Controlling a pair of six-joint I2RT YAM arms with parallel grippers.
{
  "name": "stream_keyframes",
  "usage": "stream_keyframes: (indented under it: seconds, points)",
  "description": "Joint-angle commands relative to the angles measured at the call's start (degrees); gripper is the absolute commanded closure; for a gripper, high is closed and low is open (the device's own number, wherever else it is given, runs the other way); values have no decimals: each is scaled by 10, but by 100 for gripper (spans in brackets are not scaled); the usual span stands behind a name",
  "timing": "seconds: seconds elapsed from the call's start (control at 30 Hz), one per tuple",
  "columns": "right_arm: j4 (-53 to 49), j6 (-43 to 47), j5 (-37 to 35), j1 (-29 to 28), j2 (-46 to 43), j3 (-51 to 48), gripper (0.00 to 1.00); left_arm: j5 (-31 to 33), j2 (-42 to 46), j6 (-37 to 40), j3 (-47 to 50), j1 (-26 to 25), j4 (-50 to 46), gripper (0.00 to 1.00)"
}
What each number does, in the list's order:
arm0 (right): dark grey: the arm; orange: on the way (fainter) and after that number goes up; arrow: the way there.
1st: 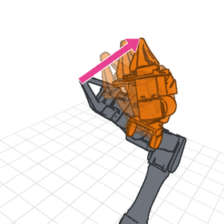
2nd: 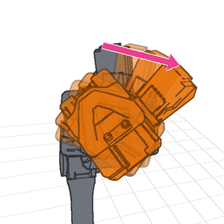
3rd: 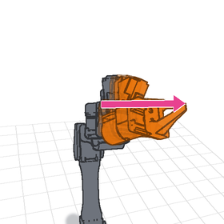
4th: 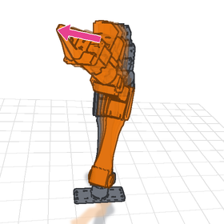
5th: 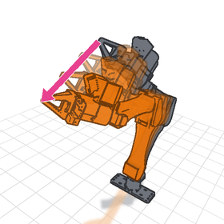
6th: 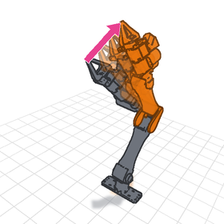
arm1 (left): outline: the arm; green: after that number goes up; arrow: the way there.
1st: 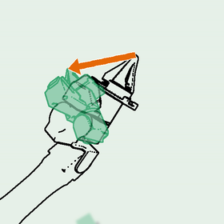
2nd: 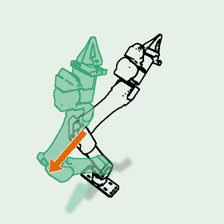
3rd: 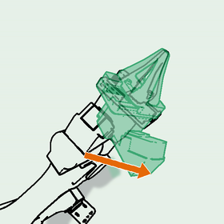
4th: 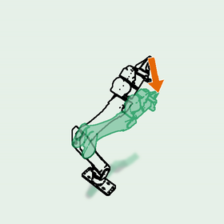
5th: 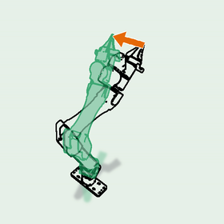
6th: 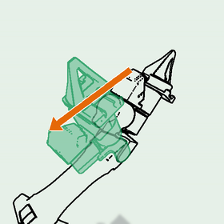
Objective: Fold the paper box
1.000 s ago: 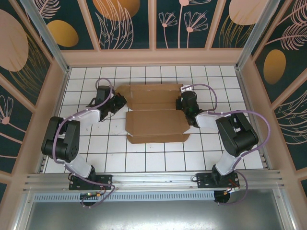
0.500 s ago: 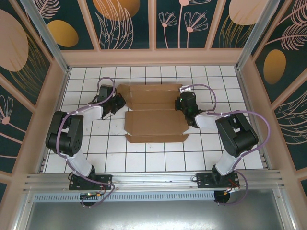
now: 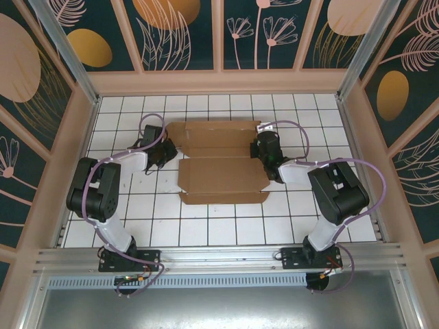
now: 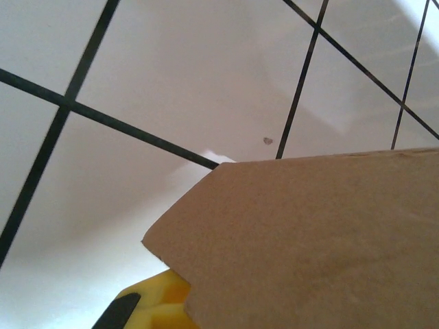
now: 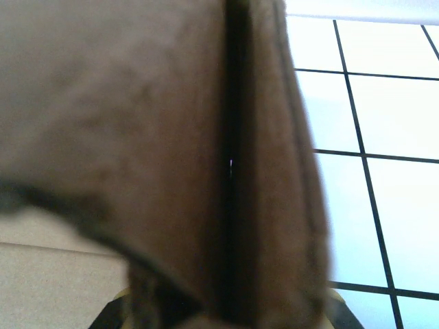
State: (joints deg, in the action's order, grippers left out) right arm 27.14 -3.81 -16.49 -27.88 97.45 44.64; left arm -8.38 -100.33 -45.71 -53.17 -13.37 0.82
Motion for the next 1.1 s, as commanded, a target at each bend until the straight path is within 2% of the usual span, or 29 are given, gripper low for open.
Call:
stream_keyframes:
  seconds: [0.0, 0.1, 0.23, 0.47, 0.87, 1.07]
  points:
    - [-59, -12, 15, -10, 9, -6, 100, -14, -9, -8, 7, 4, 20, 100]
    - [-61, -12, 20, -10, 11, -3, 100, -24, -10, -8, 11, 4, 32, 100]
    - [-60, -14, 26, -10, 13, 0, 100, -71, -25, -14, 10, 3, 65, 99]
    - [-59, -20, 33, -10, 20, 5, 100, -99, -53, -23, -17, -2, 73, 96]
    - [-59, -24, 39, -12, 27, 4, 100, -83, -105, -26, -61, -60, 58, 92]
    - [-67, -22, 30, -8, 31, 2, 100, -60, -71, -4, -54, -59, 27, 92]
